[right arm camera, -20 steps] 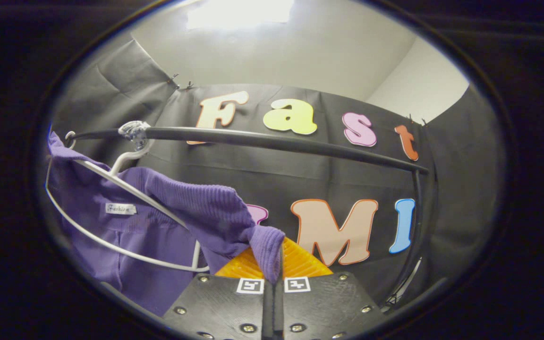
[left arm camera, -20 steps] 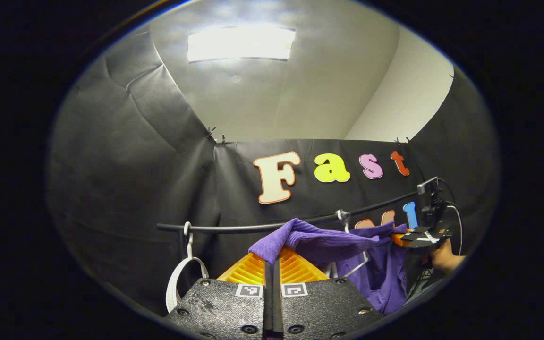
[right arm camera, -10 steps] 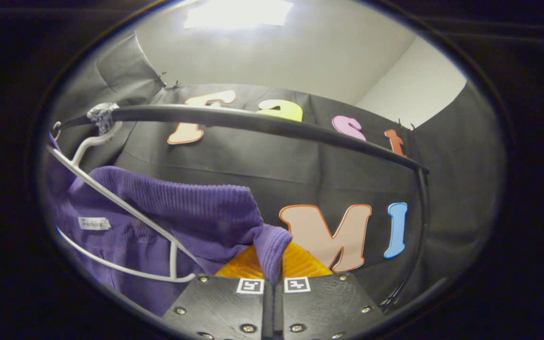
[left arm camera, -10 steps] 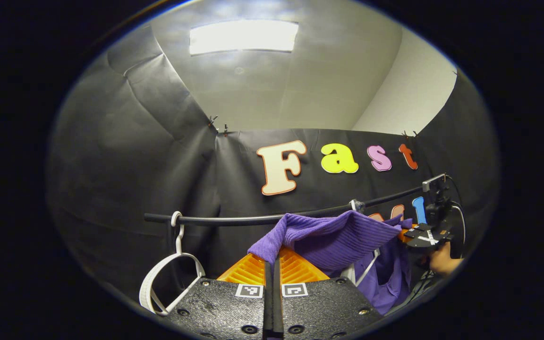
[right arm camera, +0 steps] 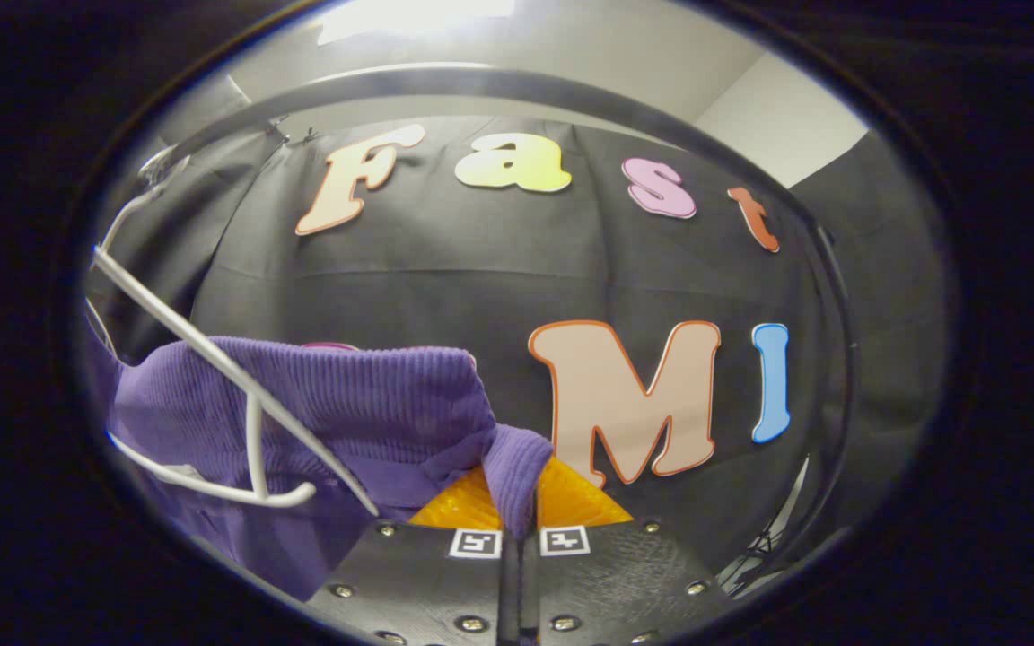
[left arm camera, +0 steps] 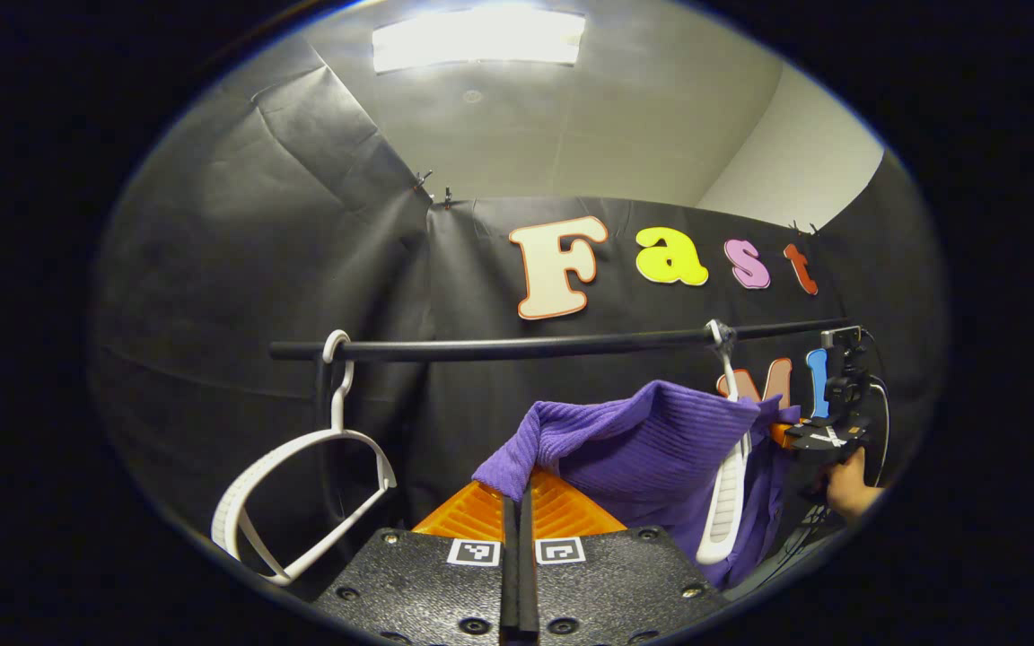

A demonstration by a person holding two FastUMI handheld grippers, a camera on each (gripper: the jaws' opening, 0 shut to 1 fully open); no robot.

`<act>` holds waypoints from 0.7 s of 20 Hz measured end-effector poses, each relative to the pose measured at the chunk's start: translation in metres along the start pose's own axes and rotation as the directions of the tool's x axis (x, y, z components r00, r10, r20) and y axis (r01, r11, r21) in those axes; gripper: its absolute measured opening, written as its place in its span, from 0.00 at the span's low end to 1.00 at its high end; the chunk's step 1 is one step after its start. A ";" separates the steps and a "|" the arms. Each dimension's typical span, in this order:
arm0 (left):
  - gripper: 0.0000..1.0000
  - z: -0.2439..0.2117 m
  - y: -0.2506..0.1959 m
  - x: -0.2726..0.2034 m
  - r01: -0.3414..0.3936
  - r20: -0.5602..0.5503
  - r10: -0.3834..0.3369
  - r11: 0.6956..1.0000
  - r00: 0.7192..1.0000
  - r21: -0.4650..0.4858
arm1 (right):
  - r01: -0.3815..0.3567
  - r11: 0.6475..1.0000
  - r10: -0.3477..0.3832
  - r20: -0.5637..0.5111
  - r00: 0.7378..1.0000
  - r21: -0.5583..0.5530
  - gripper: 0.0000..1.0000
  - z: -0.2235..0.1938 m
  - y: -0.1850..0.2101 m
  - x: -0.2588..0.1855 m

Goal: Grasp the clothes on the hanger with both hands and then place them into the laundry hamper below.

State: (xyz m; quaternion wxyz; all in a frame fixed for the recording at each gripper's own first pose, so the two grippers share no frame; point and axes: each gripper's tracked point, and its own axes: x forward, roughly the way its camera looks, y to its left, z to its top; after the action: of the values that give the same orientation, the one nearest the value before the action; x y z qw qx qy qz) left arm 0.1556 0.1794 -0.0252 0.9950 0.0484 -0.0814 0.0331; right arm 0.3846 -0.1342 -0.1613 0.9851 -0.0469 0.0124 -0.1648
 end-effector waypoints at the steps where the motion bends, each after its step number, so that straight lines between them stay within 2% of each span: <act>1: 0.00 -0.008 0.000 0.001 -0.003 -0.014 0.003 1.000 1.000 -0.010 | -0.007 1.000 0.007 -0.015 1.000 0.007 0.01 -0.009 0.004 0.000; 5: 0.00 -0.052 -0.006 0.009 0.008 -0.090 -0.016 0.996 0.996 -0.088 | -0.047 0.998 0.053 -0.118 0.992 0.049 0.02 -0.063 0.020 0.003; 7: 0.00 -0.080 -0.010 0.008 0.011 -0.142 -0.024 0.996 0.990 -0.092 | -0.054 0.997 0.061 -0.143 0.988 0.054 0.01 -0.082 0.029 0.000; 10: 0.00 -0.106 -0.009 0.002 -0.008 -0.176 -0.004 0.998 0.984 -0.067 | -0.069 0.996 0.078 -0.161 0.984 0.064 0.02 -0.101 0.038 -0.016; 14: 0.00 -0.122 -0.013 -0.011 -0.002 -0.197 -0.018 0.995 0.980 -0.100 | -0.098 0.985 0.122 -0.172 0.978 0.139 0.00 -0.111 0.046 -0.044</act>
State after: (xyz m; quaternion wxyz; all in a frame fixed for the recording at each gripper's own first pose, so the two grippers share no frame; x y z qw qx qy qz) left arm 0.1652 0.1787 -0.1484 0.9994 -0.0043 0.0165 0.0297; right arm 0.3532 -0.0861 -0.2754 0.9886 0.0331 0.0930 -0.1139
